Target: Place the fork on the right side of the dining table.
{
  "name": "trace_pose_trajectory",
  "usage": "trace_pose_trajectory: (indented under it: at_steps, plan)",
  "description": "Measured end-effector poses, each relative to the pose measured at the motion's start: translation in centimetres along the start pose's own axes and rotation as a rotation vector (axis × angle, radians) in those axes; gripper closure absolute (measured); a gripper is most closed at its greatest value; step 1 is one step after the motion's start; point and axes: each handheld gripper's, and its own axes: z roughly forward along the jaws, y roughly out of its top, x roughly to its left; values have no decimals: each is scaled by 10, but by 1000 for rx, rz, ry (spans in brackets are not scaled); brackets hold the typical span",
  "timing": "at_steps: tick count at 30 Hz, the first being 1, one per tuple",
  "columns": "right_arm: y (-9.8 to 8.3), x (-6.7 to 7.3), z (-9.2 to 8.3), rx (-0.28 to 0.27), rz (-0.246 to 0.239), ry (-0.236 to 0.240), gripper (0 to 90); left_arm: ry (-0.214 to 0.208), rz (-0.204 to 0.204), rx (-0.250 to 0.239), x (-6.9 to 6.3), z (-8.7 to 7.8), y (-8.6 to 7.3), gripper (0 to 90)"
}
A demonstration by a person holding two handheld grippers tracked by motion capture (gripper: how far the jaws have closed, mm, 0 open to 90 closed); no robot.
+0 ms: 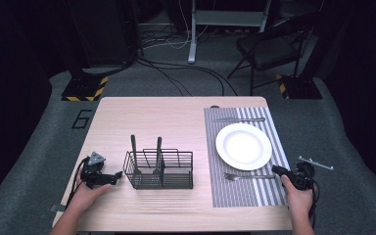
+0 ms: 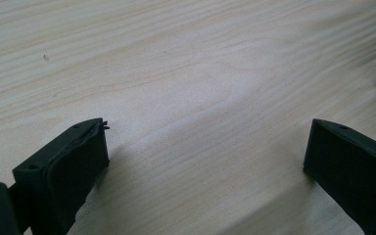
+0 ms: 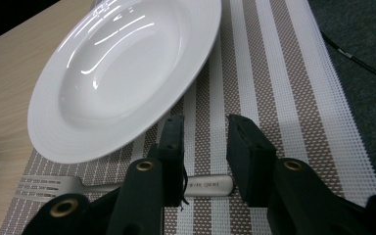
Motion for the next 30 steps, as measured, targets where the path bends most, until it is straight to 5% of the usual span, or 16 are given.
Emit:
trace_pose_trajectory:
  at_steps: [8,16,30]
  plan:
    - [11,19,-11,-44,-80,11,578,0,0,-1,0,0,0,24]
    - [18,62,-12,-56,-248,49,489,0,0,0,0,0,0,24]
    - [14,123,-4,-30,-434,160,455,0,0,0,0,0,0,24]
